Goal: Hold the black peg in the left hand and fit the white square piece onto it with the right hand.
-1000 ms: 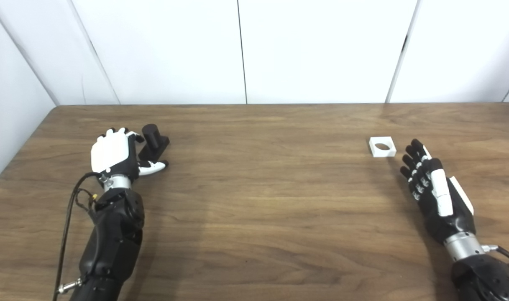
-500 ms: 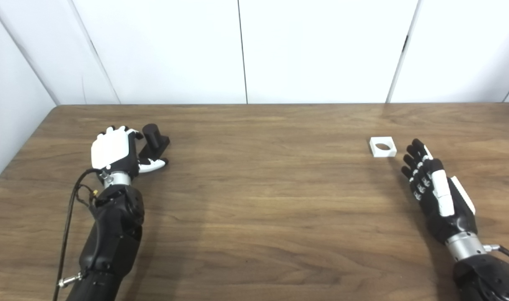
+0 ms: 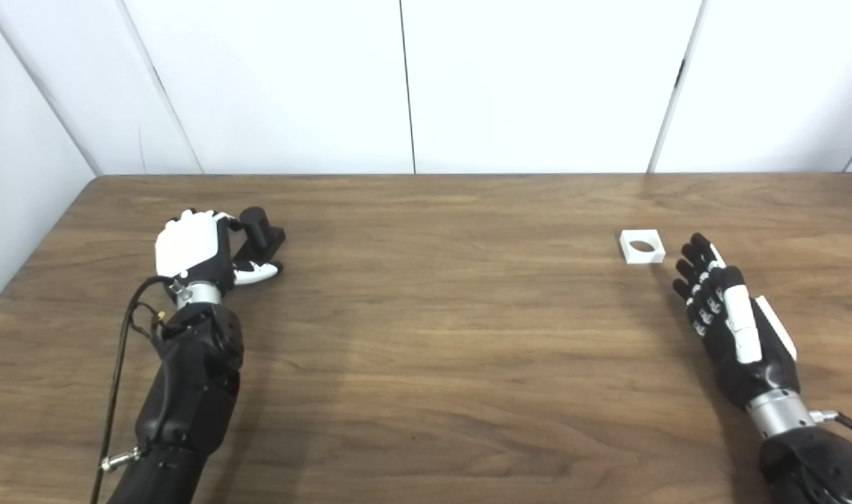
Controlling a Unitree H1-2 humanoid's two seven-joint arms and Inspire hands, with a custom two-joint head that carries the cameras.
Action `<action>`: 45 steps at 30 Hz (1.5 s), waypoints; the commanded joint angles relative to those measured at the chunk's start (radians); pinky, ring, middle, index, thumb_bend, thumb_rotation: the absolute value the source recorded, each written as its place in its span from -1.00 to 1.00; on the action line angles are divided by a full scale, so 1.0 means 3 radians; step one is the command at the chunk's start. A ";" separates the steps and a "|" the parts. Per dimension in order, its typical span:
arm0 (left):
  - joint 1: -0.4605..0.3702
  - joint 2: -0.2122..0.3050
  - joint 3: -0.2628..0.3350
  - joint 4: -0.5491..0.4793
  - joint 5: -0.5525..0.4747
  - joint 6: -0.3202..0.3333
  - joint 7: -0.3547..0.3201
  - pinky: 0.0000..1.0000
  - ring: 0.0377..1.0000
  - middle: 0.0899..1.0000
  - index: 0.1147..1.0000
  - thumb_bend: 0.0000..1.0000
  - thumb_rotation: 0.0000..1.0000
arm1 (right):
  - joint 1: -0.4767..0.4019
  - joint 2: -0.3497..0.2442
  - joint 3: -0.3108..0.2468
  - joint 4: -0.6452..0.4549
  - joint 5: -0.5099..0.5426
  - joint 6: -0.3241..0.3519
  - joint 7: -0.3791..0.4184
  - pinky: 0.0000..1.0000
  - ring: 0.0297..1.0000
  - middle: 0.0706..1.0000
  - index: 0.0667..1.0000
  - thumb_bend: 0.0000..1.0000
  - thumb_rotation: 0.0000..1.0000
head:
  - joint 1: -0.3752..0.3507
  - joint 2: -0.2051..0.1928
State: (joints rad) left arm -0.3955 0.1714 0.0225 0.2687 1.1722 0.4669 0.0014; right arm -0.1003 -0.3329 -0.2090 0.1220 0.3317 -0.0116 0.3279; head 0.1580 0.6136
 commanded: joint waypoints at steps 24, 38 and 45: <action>-0.0170 0.0040 0.0031 0.0085 -0.0194 0.0009 0.0130 1.00 1.00 0.79 0.01 0.40 -0.61 | 0.0165 0.0065 0.0029 0.0224 0.0016 -0.0098 0.0055 1.00 1.00 1.00 1.00 0.38 0.87 | -0.0007 0.0005; -0.0151 0.0024 0.0032 0.0065 -0.0243 0.0009 0.0131 1.00 1.00 0.80 -0.01 0.40 -0.71 | 0.0171 0.0050 0.0031 0.0207 0.0002 -0.0093 0.0057 1.00 1.00 1.00 1.00 0.38 0.88 | -0.0006 0.0014; -0.0143 0.0054 -0.0005 0.0065 -0.0316 0.0009 0.0131 1.00 1.00 0.80 -0.15 0.04 -0.86 | 0.0172 0.0050 0.0040 0.0178 -0.0013 -0.0055 0.0034 1.00 1.00 1.00 1.00 0.40 0.88 | -0.0012 0.0017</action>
State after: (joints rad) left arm -0.4214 0.1639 0.0209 0.2854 1.0748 0.4557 0.0396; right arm -0.0999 -0.3363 -0.2057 0.1242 0.3231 -0.0123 0.3312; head 0.1534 0.6182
